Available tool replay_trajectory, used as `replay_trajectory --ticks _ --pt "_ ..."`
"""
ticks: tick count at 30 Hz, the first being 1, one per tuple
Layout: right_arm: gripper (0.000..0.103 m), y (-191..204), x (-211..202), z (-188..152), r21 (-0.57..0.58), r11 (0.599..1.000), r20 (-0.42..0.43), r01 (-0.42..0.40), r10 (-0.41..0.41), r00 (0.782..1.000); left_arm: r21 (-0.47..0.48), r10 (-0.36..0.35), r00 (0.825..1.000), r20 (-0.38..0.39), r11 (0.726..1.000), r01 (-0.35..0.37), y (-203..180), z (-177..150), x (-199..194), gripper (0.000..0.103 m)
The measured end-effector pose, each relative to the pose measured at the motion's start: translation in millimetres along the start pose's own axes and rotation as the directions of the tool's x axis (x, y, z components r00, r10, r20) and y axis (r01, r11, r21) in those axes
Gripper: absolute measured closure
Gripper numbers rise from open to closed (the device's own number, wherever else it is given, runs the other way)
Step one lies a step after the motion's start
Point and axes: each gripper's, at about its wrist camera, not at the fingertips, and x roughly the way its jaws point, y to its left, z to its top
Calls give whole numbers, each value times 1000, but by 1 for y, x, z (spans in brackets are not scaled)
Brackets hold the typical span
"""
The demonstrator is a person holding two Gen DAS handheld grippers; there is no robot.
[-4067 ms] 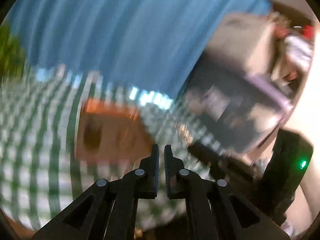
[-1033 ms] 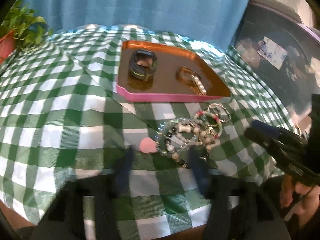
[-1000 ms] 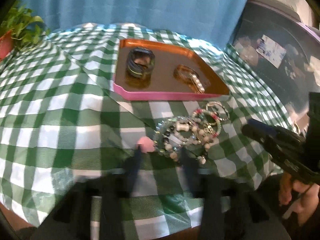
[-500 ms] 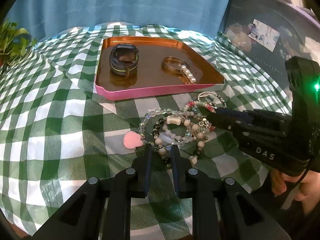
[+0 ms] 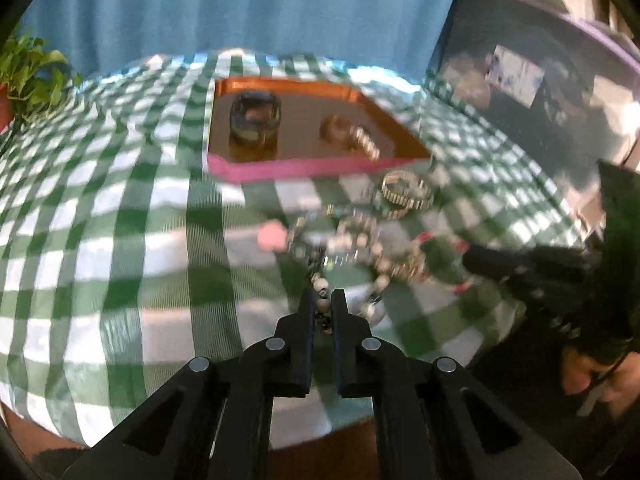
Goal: Organize jewelry
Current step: 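Grasp the black-and-white beaded bracelet with the left tool while the right tool grasps the pink-and-white bead bracelet, then lift the beaded bracelet with the left tool while the right tool lifts the pink bracelet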
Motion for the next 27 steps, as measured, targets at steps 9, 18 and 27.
replay_trajectory --ticks 9,18,27 --pt "97 -10 12 -5 22 999 -16 29 -28 999 5 52 998 28 999 -52 6 -1 10 91" --pt "97 3 13 -8 -58 992 16 108 -108 994 60 142 988 60 987 -146 -8 -3 14 92" --pt "98 -1 11 -8 -43 995 10 88 -87 996 -63 147 989 25 987 -145 -3 2 13 95"
